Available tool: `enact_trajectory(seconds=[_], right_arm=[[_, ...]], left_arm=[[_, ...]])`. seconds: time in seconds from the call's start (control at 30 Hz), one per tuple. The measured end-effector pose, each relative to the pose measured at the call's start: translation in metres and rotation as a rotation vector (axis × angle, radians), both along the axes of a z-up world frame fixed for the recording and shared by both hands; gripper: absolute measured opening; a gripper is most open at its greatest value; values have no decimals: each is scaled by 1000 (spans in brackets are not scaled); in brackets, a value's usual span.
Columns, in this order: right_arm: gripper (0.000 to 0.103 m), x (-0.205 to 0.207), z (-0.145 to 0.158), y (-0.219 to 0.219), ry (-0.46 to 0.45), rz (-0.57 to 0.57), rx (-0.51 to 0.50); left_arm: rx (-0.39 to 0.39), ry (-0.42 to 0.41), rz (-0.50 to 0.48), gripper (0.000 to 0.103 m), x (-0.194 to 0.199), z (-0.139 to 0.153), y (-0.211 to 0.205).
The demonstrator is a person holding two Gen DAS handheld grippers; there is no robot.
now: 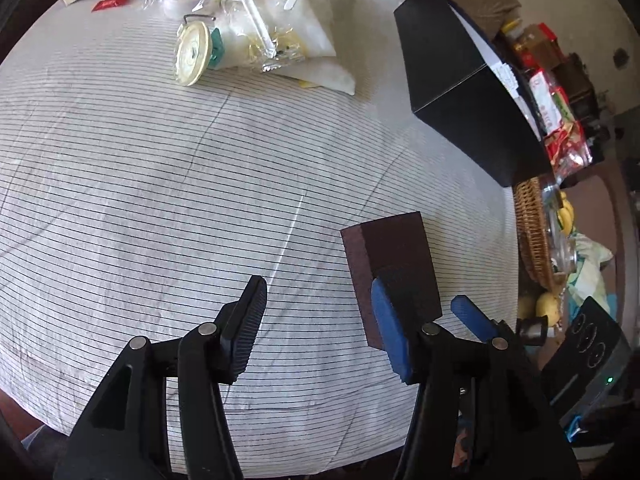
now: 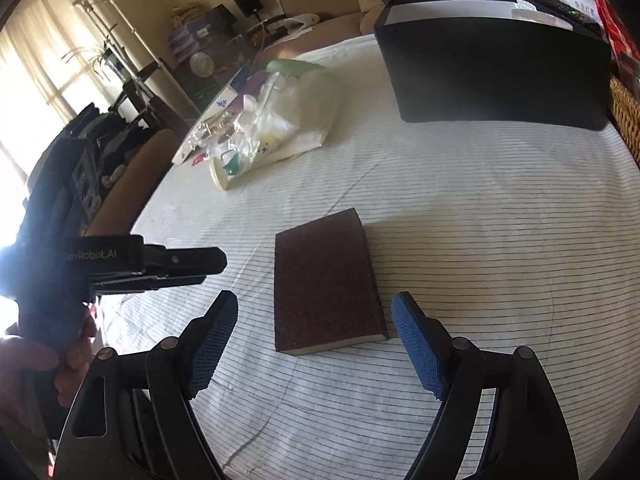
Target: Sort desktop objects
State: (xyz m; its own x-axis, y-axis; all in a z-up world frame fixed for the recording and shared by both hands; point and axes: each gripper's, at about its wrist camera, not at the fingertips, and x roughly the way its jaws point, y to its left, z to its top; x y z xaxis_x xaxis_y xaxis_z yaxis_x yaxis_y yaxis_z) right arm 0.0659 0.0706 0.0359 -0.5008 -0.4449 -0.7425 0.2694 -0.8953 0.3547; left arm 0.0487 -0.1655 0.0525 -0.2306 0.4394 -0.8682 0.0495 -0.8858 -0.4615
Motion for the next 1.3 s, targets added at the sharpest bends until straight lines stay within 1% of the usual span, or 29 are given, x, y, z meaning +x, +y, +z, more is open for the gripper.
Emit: enact_trajectory(seconds=[0.1,0.17,0.2,0.27,0.3,0.33,0.37,0.4,0.47,0.6,0.7,0.83,0.93,1.0,1.03,1.07,1.1,1.13,1.17,1.2,1.3], right_arm=[[82,3,-8,-20,17,48,105],[84,4,-14,-31,30,70,183],[84,3,-17,-36,35,78,220],[84,2,-24,-42,36,89,264],[83,1,-26,-43,36,91,275],[75,1,-27,-42,40,85,287],[72,1,-26,-39,44,76,281],[72,-1,-24,-34,33,71,238],[72,-4,-18,-18,6,40,115],[72,-4,-7,2,-6,1,-22],[72,-2,-5,10,-38,-14,-103],[72,-3,-15,26,-110,-48,-241],[72,-2,-19,30,-137,-51,-288],[72,-1,-20,29,-144,-41,-301],[72,0,-20,28,-147,-34,-308],[72,0,-21,27,-150,-27,-316],[72,0,-22,26,-155,-21,-323],[72,1,-22,25,-161,-17,-326],[72,1,-23,24,-166,-14,-325],[72,1,-25,25,-172,-14,-325],[73,1,-28,29,-189,-30,-323]], left_arm=[[3,-6,-10,58,1,-5,3],[3,-6,-13,61,2,-5,4],[6,-5,-13,63,2,-5,4],[11,-2,-15,65,1,-4,4],[14,-2,-16,65,1,-4,4],[19,-2,-17,65,0,-4,3],[27,-2,-17,65,0,-4,3],[34,-3,-16,65,-1,-4,2],[49,-8,-14,66,-2,-5,2],[99,-22,-10,67,-7,-6,7],[97,-5,-19,67,-9,0,14],[93,1,-25,67,-12,5,24],[101,13,-27,67,-12,10,30],[93,14,-49,67,-13,11,38],[89,16,-63,65,-14,10,43],[88,24,-77,65,-14,11,48],[83,38,-91,55,-14,12,53],[65,46,-102,33,-15,13,57],[41,44,-107,28,-16,12,61],[30,38,-110,30,-17,11,63],[9,24,-113,29,-18,9,70]])
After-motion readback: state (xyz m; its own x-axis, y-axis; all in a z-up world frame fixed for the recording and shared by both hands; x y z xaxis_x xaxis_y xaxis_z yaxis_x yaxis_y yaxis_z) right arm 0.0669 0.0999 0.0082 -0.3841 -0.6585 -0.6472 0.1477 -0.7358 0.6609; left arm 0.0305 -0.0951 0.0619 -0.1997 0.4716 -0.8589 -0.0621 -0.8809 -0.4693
